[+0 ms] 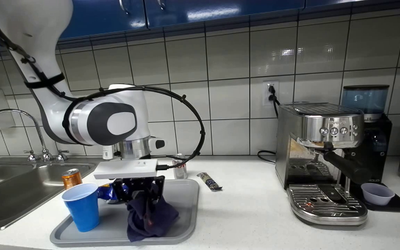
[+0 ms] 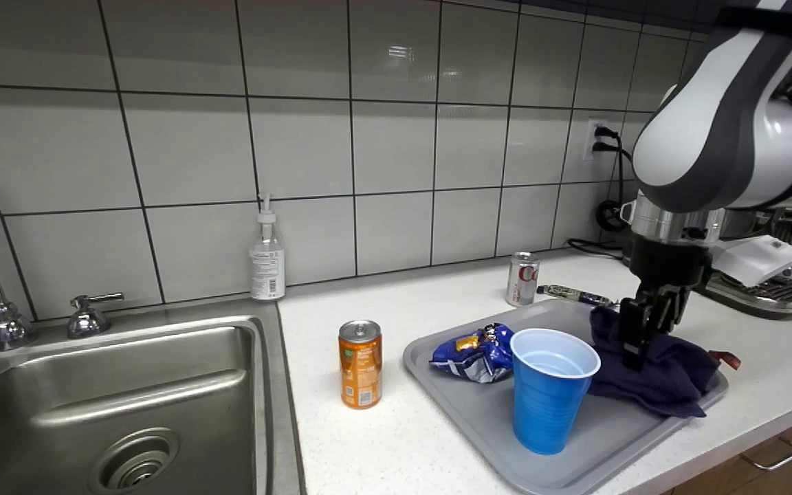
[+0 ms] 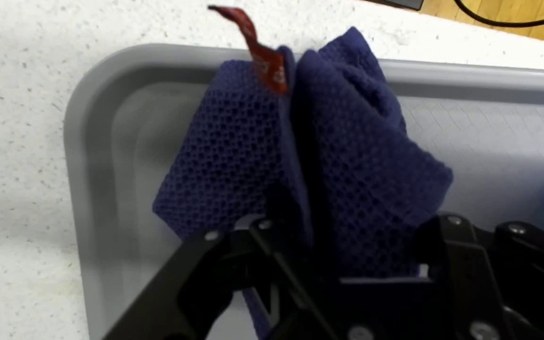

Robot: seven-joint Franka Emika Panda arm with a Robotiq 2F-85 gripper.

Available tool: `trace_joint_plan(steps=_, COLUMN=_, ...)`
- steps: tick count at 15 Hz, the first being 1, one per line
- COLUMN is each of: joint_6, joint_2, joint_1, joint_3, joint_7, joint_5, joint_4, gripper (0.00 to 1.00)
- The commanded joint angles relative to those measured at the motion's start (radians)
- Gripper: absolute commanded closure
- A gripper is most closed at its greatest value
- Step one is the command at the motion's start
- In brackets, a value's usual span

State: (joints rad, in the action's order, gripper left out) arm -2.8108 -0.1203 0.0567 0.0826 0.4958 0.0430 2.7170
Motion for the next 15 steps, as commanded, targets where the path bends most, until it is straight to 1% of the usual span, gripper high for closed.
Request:
trace_joint_plan(steps=1, joint_6=0.047, joint_2=0.062, joint_1=0.054, joint_3=-0.035, joint_7=0.045, joint_5=0.045, joint_4=-0.005, gripper=0.06)
trace_joint_plan(steps=2, joint_6=0.054, joint_2=0.075, joint_1=0.061, joint_3=-0.038, joint_7=0.060, joint_5=0.066, joint_4=-0.008, gripper=0.01)
trace_joint_plan(steps=3, joint_6=0.064, joint_2=0.090, joint_1=0.067, joint_3=-0.039, joint_7=0.076, joint_5=0.092, joint_4=-0.012, gripper=0.00)
trace_joint_plan(steps=7, joint_6=0.110, joint_2=0.133, joint_1=0.065, joint_3=-0.014, joint_7=0.135, joint_5=0.190, joint_4=-0.041, gripper=0.00)
trace_joint_plan(steps=11, joint_6=0.137, joint_2=0.139, joint_1=0.057, joint_3=0.017, joint_7=0.123, joint_5=0.235, joint_4=-0.087, gripper=0.00)
trace_joint_plan(steps=15, joint_6=0.145, joint_2=0.114, joint_1=0.062, joint_3=0.040, joint_7=0.118, joint_5=0.242, joint_4=-0.138, gripper=0.00)
